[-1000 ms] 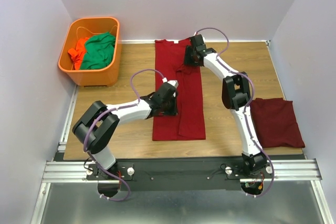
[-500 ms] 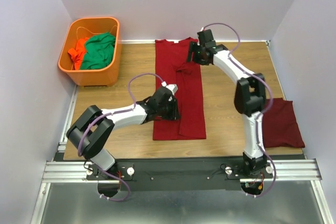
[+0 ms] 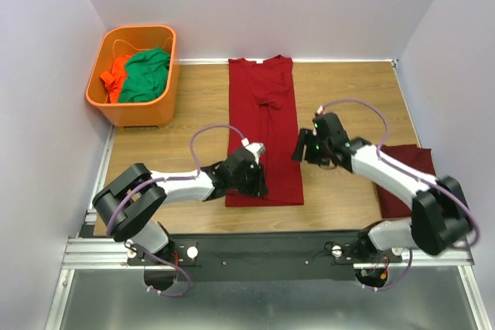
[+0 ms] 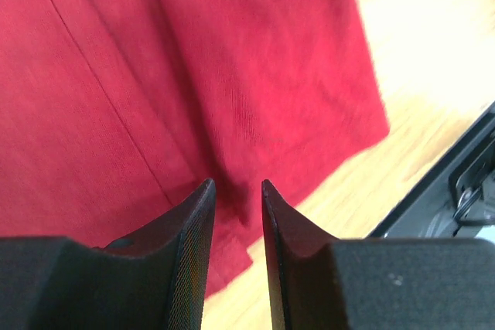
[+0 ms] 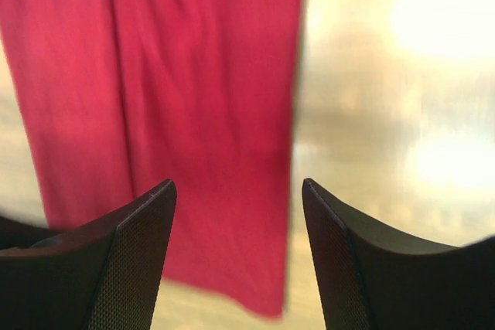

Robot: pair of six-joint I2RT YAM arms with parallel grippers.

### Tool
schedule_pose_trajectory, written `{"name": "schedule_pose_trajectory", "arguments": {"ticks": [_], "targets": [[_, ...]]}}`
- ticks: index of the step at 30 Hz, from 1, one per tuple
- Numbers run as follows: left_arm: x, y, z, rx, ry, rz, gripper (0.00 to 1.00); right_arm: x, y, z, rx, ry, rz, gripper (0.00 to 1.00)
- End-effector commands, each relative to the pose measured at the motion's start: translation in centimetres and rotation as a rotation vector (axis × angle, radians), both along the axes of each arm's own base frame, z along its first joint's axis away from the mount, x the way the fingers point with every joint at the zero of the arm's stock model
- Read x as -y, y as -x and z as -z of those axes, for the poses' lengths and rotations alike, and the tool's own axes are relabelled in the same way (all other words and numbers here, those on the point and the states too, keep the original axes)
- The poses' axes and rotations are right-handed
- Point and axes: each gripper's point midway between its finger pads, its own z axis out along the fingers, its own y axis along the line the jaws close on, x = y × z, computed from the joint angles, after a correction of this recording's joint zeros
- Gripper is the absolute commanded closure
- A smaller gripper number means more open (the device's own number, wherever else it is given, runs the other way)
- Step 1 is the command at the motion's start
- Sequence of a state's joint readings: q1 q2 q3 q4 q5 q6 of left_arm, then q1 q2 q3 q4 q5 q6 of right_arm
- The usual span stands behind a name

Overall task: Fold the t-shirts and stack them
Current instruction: Fold the tshirt

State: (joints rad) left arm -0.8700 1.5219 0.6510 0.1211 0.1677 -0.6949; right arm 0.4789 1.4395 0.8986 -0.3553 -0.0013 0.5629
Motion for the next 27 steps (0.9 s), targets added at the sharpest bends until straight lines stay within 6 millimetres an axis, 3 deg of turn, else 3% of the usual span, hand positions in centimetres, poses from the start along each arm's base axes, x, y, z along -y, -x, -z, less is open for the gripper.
{"name": "schedule_pose_trajectory", "arguments": {"ticks": [1, 2, 3, 5, 12, 19, 27], "targets": [[0.8, 1.0, -0.1, 0.010, 0.040, -0.032, 0.62, -0.6, 3.0, -1.2, 0.044, -0.104, 0.006, 0.28], [1.1, 1.2, -0.1, 0.009, 0.045, -0.028, 0.63, -0.3, 4.3, -0.1, 0.020, -0.100, 0.004, 0.28], [1.3, 1.6, 0.1, 0.004, 0.040, -0.023, 0.64, -0.3, 4.8, -0.9, 0.046, -0.119, -0.002, 0.28], [1.9, 2.3, 0.4, 0.003, 0.031, -0.024, 0.64, 0.0, 6.1, -0.5, 0.039, -0.135, -0.006, 0.29], [2.8, 3.1, 1.2, -0.013, 0.032, -0.061, 0.67, 0.1, 8.4, 1.0, -0.003, -0.143, -0.028, 0.32], [3.2, 3.5, 0.7, -0.021, 0.050, -0.070, 0.75, 0.5, 9.6, 2.7, -0.035, -0.112, -0.027, 0.32], [2.7, 3.0, -1.2, 0.020, 0.060, -0.100, 0.68, 0.5, 9.7, 2.9, -0.029, -0.092, -0.034, 0.32]]}}
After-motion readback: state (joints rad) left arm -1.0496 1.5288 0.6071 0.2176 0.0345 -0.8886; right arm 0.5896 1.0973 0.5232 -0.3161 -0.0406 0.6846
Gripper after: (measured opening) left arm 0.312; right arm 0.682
